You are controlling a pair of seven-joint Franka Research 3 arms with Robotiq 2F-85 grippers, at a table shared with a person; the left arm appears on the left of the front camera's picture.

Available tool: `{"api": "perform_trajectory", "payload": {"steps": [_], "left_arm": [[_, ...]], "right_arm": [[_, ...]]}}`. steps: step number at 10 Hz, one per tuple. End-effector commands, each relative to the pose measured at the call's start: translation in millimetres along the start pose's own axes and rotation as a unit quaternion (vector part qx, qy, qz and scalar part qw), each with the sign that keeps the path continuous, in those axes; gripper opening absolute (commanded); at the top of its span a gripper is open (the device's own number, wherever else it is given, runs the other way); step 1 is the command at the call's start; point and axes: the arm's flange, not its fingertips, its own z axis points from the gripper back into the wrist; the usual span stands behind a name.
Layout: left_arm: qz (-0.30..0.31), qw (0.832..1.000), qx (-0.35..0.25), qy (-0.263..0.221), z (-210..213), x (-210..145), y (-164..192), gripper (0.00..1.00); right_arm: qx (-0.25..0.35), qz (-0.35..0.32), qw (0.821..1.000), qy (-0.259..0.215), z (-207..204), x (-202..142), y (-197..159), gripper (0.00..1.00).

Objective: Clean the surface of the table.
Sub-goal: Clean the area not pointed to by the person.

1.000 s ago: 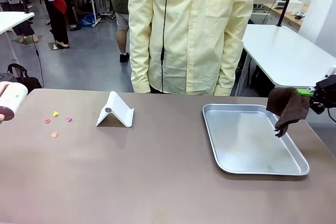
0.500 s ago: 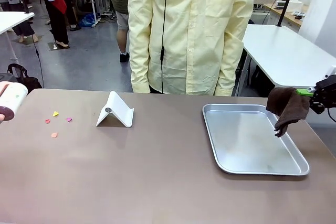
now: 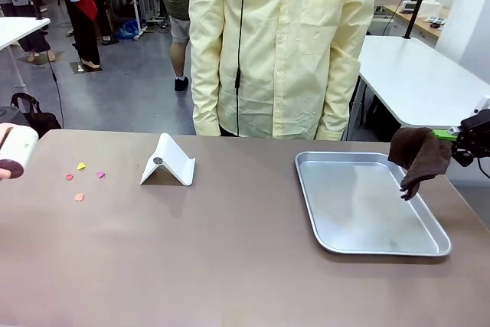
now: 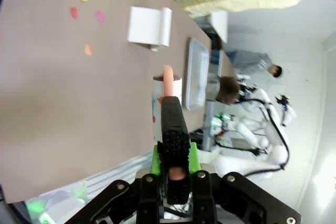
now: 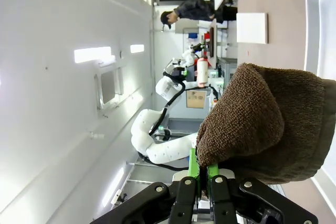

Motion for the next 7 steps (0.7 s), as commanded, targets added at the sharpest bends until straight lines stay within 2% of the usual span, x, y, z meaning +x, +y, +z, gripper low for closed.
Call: {"api": "perform_trajectory", "payload": {"steps": [1,5,6,7], "left_arm": [[0.019,0.997,0.075,-0.008,-15.0,8.2,-3.9,0.22],[0.061,0.984,0.155,-0.070,-44.9,43.1,16.8,0.22],[0.066,0.982,0.165,-0.063,-53.4,48.1,22.8,0.22],[0.064,0.977,0.188,-0.081,-58.9,51.2,26.4,0.22]], "right_arm": [[-0.001,0.011,1.000,-0.003,-2.9,2.6,2.6,0.06],[-0.001,0.011,1.000,-0.003,-2.9,2.6,2.6,0.06],[-0.001,0.011,1.000,-0.003,-2.9,2.6,2.6,0.06],[-0.001,0.011,1.000,-0.003,-2.9,2.6,2.6,0.06]]}}
